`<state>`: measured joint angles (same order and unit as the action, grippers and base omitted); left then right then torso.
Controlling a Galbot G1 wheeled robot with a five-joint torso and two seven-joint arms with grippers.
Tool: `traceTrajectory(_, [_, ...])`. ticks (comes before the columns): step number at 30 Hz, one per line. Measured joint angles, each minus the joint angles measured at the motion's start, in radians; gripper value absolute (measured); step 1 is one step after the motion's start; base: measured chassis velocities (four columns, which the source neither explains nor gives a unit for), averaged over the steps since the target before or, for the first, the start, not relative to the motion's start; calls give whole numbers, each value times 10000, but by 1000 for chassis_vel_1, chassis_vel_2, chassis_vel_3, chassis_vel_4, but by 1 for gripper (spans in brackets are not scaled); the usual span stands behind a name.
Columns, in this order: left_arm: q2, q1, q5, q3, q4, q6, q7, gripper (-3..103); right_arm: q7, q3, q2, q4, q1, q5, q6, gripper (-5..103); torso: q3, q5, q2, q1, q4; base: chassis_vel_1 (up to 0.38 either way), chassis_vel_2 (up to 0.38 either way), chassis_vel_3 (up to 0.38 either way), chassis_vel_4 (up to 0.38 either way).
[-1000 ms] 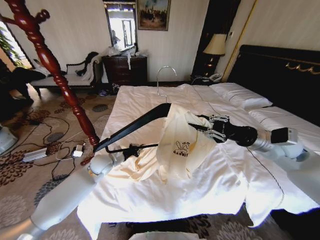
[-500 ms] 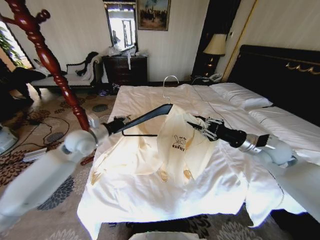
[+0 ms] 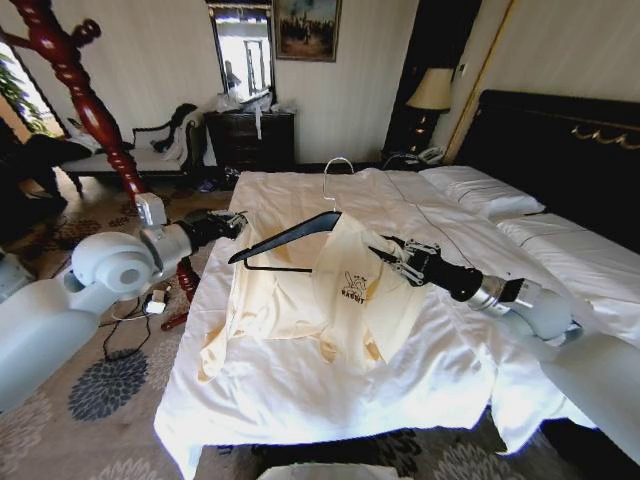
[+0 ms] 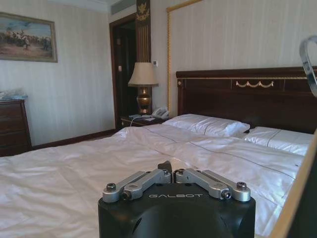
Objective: Pick up the clothes from the bed and hang them on the clothes hanger.
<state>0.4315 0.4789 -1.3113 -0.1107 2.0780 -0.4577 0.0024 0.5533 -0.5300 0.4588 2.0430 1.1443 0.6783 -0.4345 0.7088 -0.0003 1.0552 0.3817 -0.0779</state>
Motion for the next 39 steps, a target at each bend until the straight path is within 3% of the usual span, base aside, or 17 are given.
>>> traceTrajectory(3, [117, -163, -163, -2, -38, -34, -82, 0, -446, 132, -56, 82, 117, -447, 59, 23, 0, 0, 0, 1, 1, 0, 0, 0, 0])
traceTrajectory(7, [491, -572, -396, 25, -193, -92, -140, 0, -2039, 522, -83, -98, 233, -1232, 510, 23, 0, 3, 0, 0, 0, 0, 0, 0, 0])
traceTrajectory(12, [936, -769, -492, 124, -343, -241, -199, 0, -2777, 779, -45, -360, 94, -1479, 773, 23, 2, 3, 0, 2, -3, 0, 0, 0, 0])
traceTrajectory(26, [1035, -970, -613, -12, -153, -264, -254, 0, -3458, 890, -170, -500, 193, -1766, 1120, 23, 0, 0, 0, 1, 0, 0, 0, 0, 0])
traceTrajectory(39, [1230, -804, -1356, 424, 1328, -181, -909, 0, -4274, 2360, 543, -537, -490, -1841, 1395, 23, 0, 3, 0, 1, 0, 0, 0, 0, 0])
